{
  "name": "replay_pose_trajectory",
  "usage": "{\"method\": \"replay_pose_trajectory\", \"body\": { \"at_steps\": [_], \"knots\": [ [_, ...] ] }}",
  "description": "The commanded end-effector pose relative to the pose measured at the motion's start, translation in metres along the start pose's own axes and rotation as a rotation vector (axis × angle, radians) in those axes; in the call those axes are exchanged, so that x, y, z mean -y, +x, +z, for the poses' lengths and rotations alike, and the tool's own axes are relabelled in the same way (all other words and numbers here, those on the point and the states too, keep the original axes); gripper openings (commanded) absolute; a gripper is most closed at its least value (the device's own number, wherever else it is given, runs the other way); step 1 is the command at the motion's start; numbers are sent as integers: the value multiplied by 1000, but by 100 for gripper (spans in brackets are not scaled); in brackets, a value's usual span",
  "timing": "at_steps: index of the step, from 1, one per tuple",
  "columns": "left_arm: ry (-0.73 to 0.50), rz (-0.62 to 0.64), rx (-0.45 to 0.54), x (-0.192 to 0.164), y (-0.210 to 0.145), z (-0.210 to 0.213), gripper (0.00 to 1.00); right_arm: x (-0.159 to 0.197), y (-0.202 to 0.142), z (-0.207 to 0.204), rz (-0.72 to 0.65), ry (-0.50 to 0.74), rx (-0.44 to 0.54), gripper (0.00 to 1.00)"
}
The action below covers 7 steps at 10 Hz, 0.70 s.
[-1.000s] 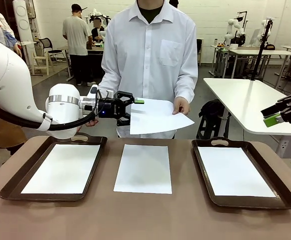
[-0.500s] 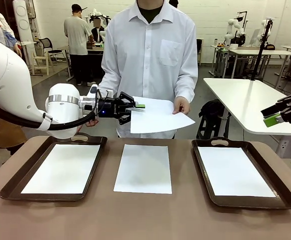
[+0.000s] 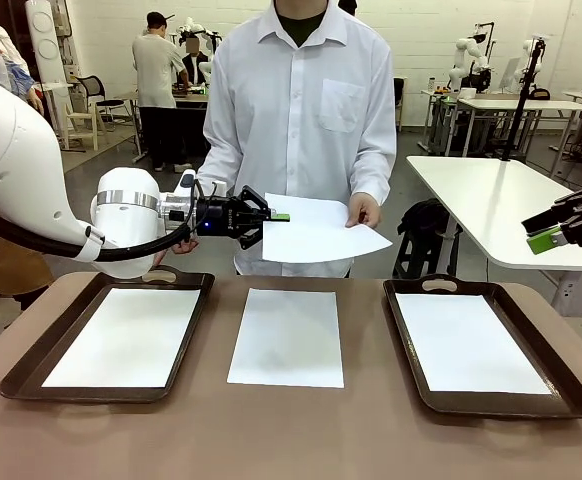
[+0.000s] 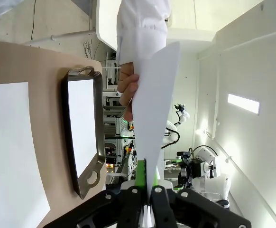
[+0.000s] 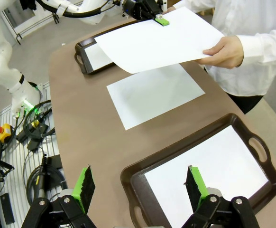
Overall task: Sort the A4 documents.
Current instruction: Receive the A4 Paper.
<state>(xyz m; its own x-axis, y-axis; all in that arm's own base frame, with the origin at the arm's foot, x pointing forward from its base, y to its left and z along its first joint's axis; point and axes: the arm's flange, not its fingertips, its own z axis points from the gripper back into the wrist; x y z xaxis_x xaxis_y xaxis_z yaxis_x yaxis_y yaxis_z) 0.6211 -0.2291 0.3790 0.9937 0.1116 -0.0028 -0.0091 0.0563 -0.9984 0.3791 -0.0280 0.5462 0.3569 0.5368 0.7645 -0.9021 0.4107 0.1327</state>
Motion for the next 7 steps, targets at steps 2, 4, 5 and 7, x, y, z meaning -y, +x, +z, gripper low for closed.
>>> {"method": "replay_pose_trajectory", "body": {
  "at_steps": [2, 4, 5, 7],
  "knots": [
    [0, 24, -1, 0, -5, 2, 0, 0, -1, -1, -3, 1, -5, 100],
    [1, 2, -1, -1, 0, 0, 0, 0, -1, -1, -3, 1, -5, 100],
    [1, 2, -1, -1, 0, 0, 0, 0, -1, -1, -3, 1, -5, 100],
    [1, 2, -1, -1, 0, 0, 0, 0, -1, -1, -3, 1, -5, 100]
  ]
}}
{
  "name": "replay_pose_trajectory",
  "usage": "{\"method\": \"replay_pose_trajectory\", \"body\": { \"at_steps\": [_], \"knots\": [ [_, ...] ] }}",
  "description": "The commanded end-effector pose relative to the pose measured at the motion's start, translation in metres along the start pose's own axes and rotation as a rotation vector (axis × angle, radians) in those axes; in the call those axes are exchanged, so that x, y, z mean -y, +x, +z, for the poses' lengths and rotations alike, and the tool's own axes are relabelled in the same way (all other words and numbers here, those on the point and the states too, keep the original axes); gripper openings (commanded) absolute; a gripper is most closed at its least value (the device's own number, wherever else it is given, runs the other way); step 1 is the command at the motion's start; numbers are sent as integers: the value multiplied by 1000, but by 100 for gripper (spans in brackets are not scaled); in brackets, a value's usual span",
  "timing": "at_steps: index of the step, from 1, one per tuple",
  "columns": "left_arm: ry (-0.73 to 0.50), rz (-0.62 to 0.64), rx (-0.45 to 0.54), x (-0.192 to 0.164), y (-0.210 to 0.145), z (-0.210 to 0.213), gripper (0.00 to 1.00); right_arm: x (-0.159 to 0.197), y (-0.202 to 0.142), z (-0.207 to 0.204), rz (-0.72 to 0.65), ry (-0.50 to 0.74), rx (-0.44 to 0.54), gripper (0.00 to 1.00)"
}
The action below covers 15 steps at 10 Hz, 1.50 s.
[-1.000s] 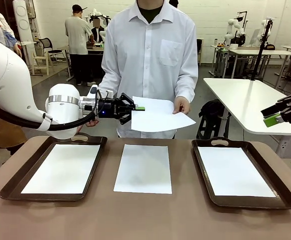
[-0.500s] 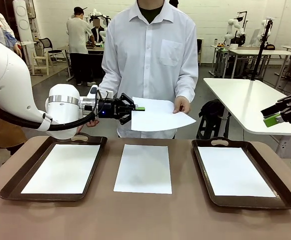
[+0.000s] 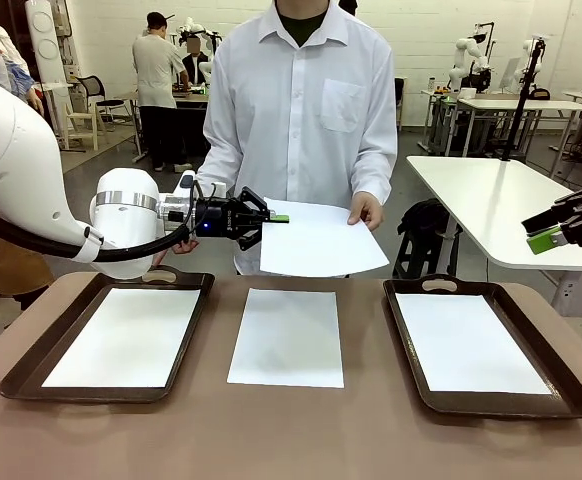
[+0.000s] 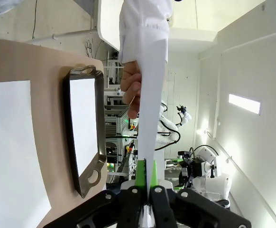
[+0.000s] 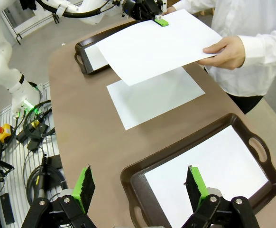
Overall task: Sort the A4 documents.
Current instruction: Receive the A4 Paper, then place the A4 Paper in the designated Handle tray.
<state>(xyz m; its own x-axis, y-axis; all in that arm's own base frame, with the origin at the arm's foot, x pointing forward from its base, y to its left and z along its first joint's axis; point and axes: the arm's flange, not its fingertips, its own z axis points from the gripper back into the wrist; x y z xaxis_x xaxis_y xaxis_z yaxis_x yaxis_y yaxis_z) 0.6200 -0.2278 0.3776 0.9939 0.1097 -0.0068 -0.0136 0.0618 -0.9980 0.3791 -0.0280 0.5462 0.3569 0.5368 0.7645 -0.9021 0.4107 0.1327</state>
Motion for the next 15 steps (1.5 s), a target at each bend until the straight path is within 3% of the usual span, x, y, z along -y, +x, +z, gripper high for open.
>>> {"method": "replay_pose_trajectory", "body": {
  "at_steps": [1, 9, 12, 15],
  "knots": [
    [-6, -2, 1, 1, 1, -1, 0, 0, -1, -1, -3, 1, -5, 100],
    [0, 0, 0, 0, 0, 0, 1, 0, -1, -1, -3, 1, -5, 100],
    [116, -108, -124, 28, 8, 0, 1, 0, -1, -1, -3, 1, -5, 100],
    [176, -81, -182, 46, -7, 43, 1, 0, -1, -1, -3, 1, -5, 100]
  ]
}}
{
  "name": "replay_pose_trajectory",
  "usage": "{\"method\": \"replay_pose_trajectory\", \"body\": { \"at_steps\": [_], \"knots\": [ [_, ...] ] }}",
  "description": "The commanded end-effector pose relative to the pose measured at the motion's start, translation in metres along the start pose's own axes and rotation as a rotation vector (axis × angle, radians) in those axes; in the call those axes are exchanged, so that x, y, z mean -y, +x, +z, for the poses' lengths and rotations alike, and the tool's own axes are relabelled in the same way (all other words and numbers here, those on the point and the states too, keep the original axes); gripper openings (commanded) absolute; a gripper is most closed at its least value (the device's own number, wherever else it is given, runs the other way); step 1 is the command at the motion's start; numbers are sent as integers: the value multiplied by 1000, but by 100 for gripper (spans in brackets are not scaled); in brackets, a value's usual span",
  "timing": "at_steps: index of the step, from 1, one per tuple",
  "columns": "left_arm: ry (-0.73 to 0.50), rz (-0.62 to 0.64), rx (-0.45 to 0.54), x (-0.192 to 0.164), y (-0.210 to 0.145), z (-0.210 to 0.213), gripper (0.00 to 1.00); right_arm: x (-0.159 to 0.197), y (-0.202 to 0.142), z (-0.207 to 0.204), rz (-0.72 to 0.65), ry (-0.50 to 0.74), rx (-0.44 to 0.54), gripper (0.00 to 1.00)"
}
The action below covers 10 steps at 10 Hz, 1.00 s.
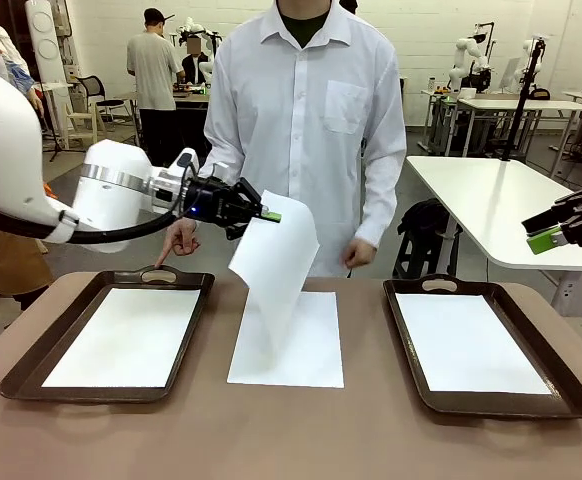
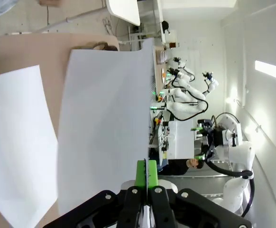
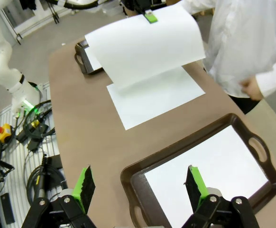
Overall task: Sort the A4 documents.
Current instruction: Place the A4 Paper in the designated Handle tray.
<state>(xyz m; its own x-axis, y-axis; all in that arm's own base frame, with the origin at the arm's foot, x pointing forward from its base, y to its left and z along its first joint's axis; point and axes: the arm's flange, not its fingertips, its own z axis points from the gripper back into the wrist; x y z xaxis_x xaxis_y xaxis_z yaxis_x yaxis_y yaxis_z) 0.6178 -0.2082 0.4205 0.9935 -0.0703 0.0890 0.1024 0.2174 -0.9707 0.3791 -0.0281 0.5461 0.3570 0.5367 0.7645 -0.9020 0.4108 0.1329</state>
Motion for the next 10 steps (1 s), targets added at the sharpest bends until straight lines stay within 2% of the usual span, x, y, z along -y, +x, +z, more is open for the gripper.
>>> {"method": "replay_pose_trajectory", "body": {
  "at_steps": [1, 2, 3, 5, 6, 10],
  "knots": [
    [29, 81, -31, 3, -21, 41, 1, 0, -1, -1, -3, 1, -5, 100],
    [70, 121, -5, 1, -33, 67, 1, 0, -1, -1, -3, 1, -5, 100],
    [61, 138, -5, -1, -41, 82, 1, 0, -1, -1, -3, 1, -5, 100],
    [173, 242, 21, -14, -63, 114, 1, 0, -1, -1, -3, 1, -5, 100],
    [194, 252, 54, -16, -69, 125, 1, 0, -1, -1, -3, 1, -5, 100],
    [261, 278, 172, -32, -67, 164, 1, 0, -1, -1, -3, 1, -5, 100]
  ]
}}
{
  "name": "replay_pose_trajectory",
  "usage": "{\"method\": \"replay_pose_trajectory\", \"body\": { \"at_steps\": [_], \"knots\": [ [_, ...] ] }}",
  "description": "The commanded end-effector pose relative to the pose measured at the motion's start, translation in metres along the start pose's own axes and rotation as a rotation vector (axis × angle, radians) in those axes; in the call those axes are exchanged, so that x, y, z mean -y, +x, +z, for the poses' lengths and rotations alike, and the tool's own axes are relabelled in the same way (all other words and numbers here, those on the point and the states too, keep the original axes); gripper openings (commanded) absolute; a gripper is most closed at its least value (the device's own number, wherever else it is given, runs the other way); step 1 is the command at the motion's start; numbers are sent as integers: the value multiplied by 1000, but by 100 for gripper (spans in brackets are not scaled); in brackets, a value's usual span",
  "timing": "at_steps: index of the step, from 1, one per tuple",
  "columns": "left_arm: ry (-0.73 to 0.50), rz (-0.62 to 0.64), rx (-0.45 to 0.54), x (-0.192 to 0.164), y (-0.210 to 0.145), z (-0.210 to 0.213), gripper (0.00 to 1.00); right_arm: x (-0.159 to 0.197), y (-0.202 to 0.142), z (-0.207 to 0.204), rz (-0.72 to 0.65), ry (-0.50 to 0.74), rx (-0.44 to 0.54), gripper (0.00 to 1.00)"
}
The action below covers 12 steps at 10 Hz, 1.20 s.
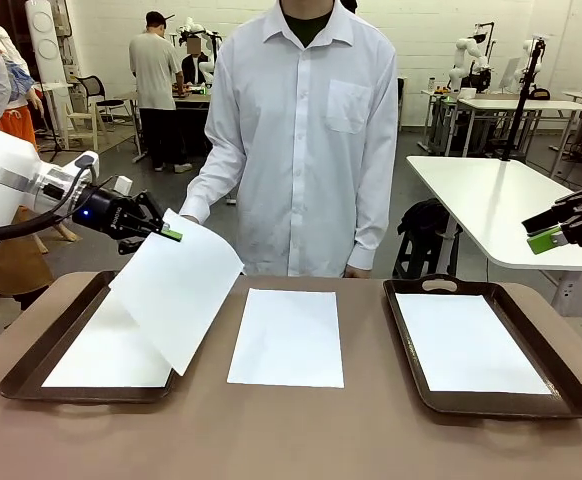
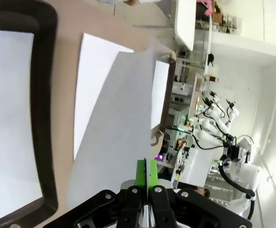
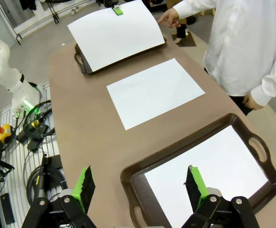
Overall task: Sort the A4 documents.
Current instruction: Place the A4 Paper in the designated Handle tray.
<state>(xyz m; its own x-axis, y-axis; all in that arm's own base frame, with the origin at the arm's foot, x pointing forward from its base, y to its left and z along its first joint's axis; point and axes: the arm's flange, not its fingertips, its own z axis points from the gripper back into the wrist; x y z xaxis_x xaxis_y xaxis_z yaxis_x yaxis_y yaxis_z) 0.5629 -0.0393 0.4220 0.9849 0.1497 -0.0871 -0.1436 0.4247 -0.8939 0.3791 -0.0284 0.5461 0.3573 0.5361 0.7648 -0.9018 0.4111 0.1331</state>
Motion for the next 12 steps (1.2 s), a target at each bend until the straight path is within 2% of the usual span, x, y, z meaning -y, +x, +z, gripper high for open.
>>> {"method": "replay_pose_trajectory", "body": {
  "at_steps": [1, 2, 3, 4, 7, 9, 12],
  "knots": [
    [27, 63, 49, -13, 8, 8, 1, 0, -1, -2, -3, 1, -5, 100],
    [25, 83, 46, -23, 15, 13, 1, 0, -1, -2, -3, 1, -5, 100],
    [32, 52, 64, -30, 19, 15, 1, 0, -1, -2, -3, 1, -5, 100],
    [63, -9, -2, -37, 21, 16, 1, 0, -1, -2, -3, 1, -5, 100],
    [166, -103, -102, -48, 20, 38, 1, 0, -1, -2, -3, 1, -5, 100],
    [211, -108, -90, -59, 30, 42, 1, 0, -1, -2, -3, 1, -5, 100],
    [299, -43, -55, -85, 42, 35, 1, 0, -1, -2, -3, 1, -5, 100]
  ]
}}
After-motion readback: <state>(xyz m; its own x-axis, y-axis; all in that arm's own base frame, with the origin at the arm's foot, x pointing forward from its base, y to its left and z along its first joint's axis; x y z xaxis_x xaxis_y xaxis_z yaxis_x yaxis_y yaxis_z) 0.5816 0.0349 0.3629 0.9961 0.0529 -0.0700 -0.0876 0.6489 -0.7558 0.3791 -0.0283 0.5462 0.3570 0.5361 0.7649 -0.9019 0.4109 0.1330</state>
